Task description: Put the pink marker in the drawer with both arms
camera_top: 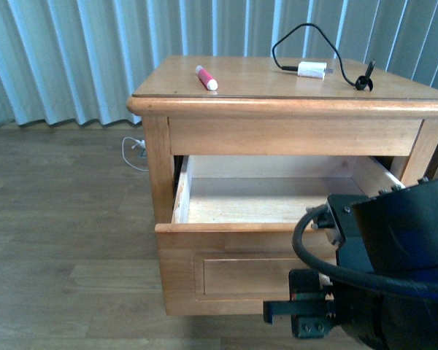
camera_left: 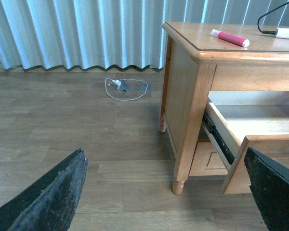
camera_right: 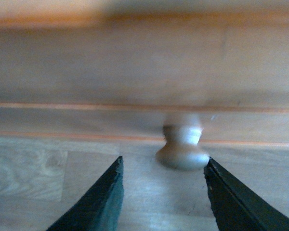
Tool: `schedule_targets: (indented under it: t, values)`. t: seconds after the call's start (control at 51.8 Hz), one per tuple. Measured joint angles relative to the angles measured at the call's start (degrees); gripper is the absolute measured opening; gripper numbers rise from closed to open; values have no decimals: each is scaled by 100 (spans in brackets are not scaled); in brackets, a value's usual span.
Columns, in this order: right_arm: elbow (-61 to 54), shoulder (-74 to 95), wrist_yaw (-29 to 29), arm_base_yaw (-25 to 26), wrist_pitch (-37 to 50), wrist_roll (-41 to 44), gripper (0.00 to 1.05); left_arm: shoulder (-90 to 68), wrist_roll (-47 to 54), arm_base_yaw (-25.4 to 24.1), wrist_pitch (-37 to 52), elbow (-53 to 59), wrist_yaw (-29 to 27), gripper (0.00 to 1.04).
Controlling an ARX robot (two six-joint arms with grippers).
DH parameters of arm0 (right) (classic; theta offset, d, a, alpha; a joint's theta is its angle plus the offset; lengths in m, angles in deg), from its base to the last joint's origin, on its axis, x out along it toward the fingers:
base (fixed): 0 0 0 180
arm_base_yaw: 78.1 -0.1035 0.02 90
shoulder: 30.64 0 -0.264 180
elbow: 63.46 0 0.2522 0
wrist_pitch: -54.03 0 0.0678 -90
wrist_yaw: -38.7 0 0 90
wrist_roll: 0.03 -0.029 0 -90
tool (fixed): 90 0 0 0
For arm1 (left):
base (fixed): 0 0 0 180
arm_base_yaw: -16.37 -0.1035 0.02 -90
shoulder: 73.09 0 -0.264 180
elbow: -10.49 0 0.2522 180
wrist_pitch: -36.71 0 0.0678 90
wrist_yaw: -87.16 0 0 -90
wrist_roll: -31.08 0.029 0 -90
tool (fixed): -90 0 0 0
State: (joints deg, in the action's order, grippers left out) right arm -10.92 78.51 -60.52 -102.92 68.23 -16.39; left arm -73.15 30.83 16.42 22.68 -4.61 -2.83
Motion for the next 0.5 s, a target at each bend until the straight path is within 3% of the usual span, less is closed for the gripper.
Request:
schedule_targets:
  t: [0.135, 0.27, 0.502]
  values:
    - [-361, -579, 101, -79, -184, -107, 68, 0, 0, 0, 0, 0, 0, 99]
    - [-914, -2111, 138, -46, -741, -173, 98, 0, 0, 0, 0, 0, 0, 99]
    - [-1233, -5066, 358, 323, -2387, -120, 96, 0, 0, 0, 0, 0, 0, 99]
